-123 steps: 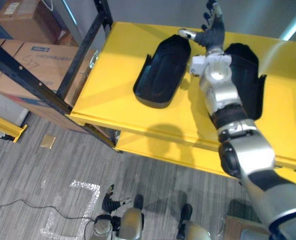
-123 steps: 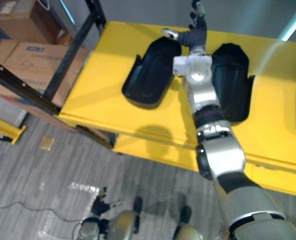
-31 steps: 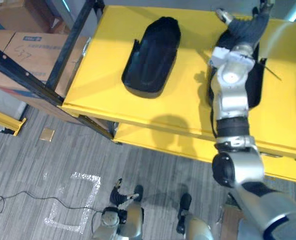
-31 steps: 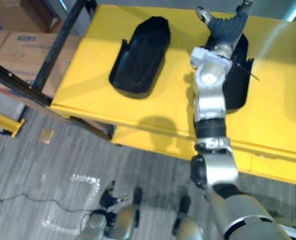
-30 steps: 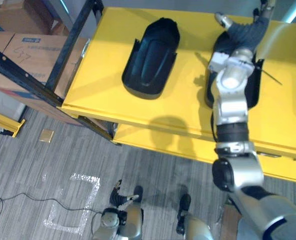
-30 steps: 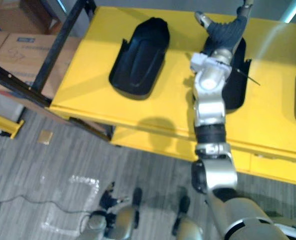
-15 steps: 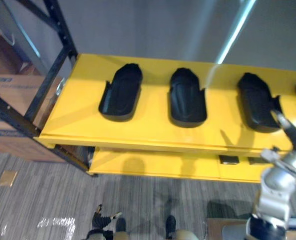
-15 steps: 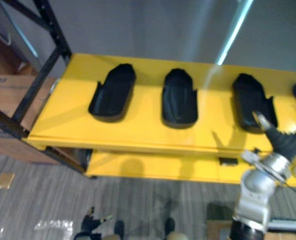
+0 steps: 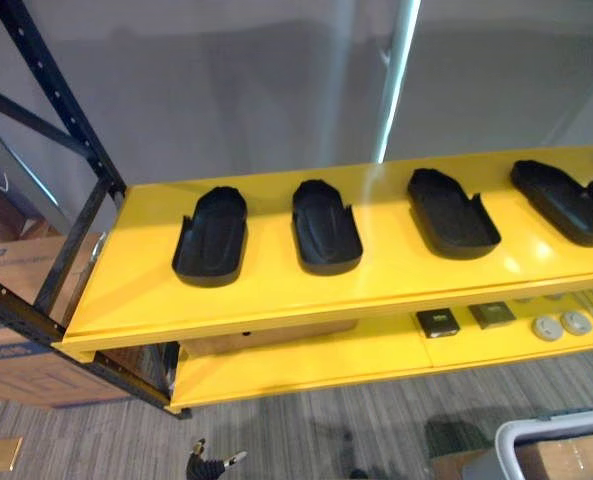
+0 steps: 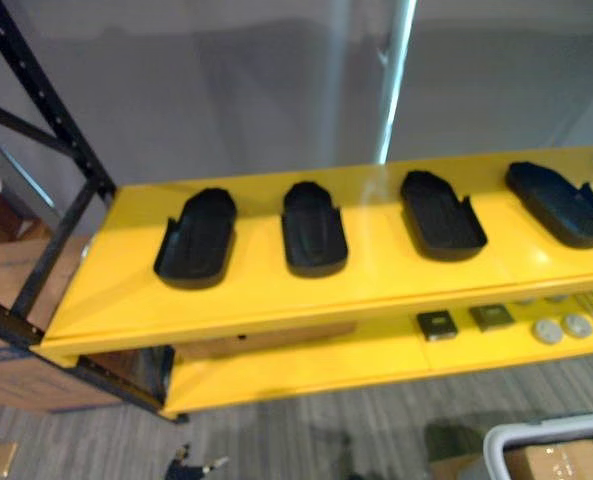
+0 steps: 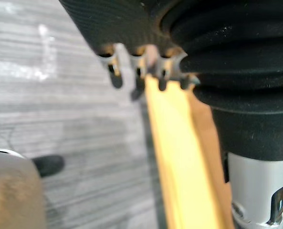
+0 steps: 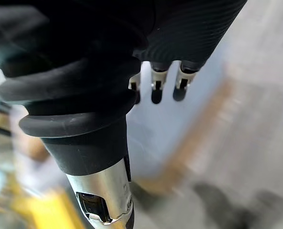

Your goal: Walk over and take plastic housings, then place them on the shelf

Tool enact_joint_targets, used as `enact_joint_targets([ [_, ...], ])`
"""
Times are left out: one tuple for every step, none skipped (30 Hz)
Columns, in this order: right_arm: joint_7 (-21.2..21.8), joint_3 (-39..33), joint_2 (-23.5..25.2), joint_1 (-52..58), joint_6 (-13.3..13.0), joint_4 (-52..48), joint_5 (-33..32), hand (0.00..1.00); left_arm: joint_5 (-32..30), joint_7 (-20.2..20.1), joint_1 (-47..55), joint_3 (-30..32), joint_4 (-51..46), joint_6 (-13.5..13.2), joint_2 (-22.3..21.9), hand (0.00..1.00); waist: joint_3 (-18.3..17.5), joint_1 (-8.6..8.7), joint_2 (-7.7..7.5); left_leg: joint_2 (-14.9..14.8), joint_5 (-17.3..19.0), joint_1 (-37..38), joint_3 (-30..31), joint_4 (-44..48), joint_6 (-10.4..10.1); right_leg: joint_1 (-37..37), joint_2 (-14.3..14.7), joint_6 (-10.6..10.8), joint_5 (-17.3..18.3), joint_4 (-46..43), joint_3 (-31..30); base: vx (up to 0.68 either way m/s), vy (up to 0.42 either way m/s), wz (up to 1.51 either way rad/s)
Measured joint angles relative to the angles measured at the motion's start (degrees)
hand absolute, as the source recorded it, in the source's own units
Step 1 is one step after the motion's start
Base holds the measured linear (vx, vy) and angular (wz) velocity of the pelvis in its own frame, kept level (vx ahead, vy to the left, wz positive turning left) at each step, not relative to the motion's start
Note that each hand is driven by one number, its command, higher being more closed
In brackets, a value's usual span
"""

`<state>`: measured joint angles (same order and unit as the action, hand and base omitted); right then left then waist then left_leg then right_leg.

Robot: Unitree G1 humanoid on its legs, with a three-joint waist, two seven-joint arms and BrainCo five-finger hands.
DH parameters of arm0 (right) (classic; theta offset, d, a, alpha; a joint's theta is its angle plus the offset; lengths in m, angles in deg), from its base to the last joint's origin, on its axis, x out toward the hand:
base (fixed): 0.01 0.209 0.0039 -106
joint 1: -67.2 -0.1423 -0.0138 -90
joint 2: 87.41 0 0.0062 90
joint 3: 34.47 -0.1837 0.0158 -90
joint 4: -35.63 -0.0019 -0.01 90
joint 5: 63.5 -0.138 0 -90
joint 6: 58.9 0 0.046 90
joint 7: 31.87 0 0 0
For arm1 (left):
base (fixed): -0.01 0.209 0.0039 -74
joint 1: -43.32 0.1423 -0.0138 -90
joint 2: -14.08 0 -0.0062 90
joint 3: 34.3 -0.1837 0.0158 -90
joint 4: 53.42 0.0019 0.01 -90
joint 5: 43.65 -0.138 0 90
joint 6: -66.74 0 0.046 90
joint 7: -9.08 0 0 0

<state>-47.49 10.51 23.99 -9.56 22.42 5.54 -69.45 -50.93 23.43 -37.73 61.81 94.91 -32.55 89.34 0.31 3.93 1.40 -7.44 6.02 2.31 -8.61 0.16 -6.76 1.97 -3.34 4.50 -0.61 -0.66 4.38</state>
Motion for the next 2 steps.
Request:
enact_joint_targets([
  [2.1,-1.3,0.0,0.0,1.0,1.5,-1.7,0.00,0.0,-0.5,0.1,0.0,0.1,0.2,0.0,0.00,-0.2,-0.03,-0.37,0.1,0.1,0.1,0.0,-0.1,0.0,-0.2,-0.1,0.1,-0.1,0.3,0.1,0.00,0.000,0.00],
  [3.3,-3.2,0.1,0.0,1.8,2.6,-3.1,0.00,0.2,-1.1,0.2,0.3,0.1,0.3,0.0,0.00,-0.3,-0.07,-0.65,0.1,0.1,0.4,0.0,-0.2,0.1,-0.3,-0.2,0.1,-0.1,0.4,0.1,0.00,0.000,0.00],
])
